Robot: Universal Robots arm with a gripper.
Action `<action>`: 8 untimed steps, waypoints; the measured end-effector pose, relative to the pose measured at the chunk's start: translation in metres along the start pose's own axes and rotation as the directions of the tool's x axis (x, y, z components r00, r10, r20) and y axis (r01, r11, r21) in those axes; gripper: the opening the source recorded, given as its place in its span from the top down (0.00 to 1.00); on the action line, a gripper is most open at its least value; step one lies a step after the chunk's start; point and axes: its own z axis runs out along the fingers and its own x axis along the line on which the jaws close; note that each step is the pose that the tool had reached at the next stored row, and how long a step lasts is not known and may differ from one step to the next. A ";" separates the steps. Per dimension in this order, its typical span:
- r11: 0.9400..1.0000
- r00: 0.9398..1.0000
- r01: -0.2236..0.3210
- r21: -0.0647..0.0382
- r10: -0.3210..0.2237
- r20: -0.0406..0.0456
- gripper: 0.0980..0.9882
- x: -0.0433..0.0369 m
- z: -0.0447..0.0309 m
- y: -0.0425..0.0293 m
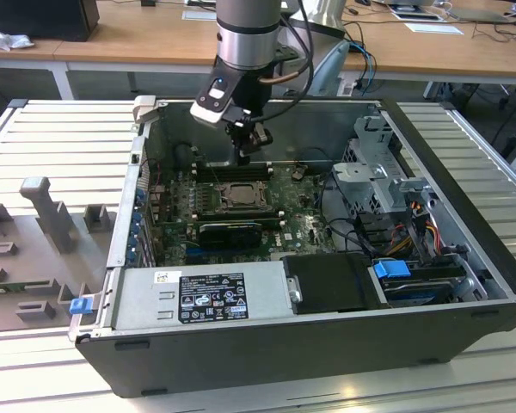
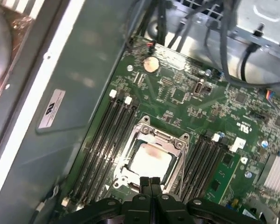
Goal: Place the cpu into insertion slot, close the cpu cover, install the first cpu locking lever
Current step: 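Install the first cpu locking lever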
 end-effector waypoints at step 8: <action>0.989 0.989 0.151 0.005 -0.151 -0.003 0.99 0.0000 0.0000 0.0000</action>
